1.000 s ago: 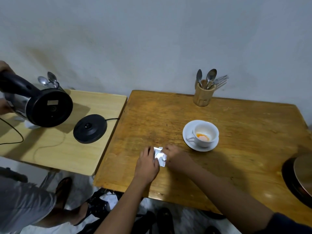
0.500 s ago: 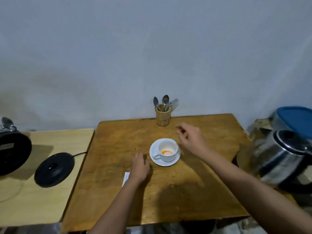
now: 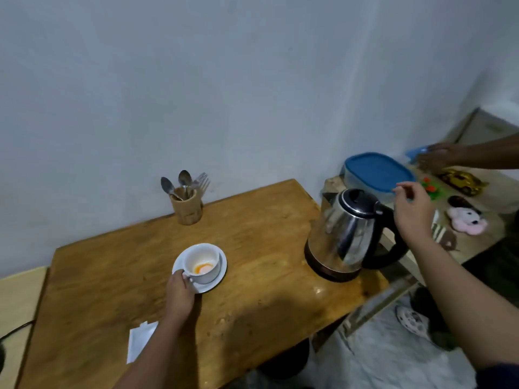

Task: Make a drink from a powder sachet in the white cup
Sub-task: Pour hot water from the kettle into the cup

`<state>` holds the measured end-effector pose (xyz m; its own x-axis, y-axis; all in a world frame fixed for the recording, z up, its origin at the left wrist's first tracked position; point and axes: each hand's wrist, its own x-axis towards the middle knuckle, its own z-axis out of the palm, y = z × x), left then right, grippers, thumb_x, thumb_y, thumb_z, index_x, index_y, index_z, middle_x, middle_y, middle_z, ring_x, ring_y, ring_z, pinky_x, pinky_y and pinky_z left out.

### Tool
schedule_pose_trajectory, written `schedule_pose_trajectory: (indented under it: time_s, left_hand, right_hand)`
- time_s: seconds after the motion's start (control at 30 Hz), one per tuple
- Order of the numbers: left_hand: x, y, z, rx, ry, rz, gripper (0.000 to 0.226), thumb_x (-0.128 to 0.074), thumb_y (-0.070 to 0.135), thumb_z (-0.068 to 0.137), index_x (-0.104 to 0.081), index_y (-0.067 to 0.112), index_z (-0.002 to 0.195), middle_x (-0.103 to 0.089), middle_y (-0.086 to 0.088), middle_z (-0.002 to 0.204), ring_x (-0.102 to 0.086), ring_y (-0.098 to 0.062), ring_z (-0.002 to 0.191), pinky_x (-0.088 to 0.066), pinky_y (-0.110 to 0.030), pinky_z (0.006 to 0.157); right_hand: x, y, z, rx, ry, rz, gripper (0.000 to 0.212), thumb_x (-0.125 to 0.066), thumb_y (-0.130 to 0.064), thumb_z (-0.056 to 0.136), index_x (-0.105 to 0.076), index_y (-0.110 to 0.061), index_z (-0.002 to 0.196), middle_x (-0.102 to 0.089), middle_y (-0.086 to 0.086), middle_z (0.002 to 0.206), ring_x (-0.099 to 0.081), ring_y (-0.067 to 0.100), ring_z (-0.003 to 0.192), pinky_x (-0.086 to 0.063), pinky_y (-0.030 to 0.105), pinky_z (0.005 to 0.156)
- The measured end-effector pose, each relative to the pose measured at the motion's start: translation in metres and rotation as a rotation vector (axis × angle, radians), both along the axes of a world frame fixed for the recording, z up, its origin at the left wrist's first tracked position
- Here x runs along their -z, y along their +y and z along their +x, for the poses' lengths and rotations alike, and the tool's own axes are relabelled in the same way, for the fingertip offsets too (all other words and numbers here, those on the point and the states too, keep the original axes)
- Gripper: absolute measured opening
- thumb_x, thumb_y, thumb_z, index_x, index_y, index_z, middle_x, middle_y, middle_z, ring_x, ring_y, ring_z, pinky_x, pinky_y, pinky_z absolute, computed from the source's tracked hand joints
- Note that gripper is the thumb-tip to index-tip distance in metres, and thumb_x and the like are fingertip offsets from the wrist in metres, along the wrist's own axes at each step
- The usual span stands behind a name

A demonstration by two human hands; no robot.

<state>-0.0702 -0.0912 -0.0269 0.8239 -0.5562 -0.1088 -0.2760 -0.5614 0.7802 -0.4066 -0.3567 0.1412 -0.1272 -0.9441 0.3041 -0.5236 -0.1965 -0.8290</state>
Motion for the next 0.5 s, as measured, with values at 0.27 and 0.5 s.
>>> schedule_pose_trajectory:
  time_s: [0.27,0.5]
  left_hand:
    - [-0.005,0.0,-0.001,-0.008,-0.051,-0.016,0.025,-0.034,0.009,0.097,-0.055,-0.003,0.101,-0.058,-0.025,0.106,-0.046,-0.023,0.086,-0.034,-0.032,0.073]
    - [-0.007,-0.003,0.006,-0.022,-0.068,-0.026,0.022,-0.037,0.011,0.096,-0.057,0.003,0.102,-0.059,-0.02,0.107,-0.049,-0.021,0.09,-0.037,-0.033,0.076]
  right_hand:
    - [0.052,0.011,-0.027,0.212,-0.206,0.379,0.051,-0.028,-0.035,0.099,-0.057,0.005,0.114,-0.055,0.027,0.124,-0.052,0.037,0.114,-0.039,0.039,0.092]
    - [0.053,0.02,-0.016,0.3,-0.402,0.432,0.057,-0.035,-0.056,0.088,-0.064,-0.009,0.102,-0.062,0.016,0.117,-0.057,0.033,0.109,-0.042,0.041,0.097]
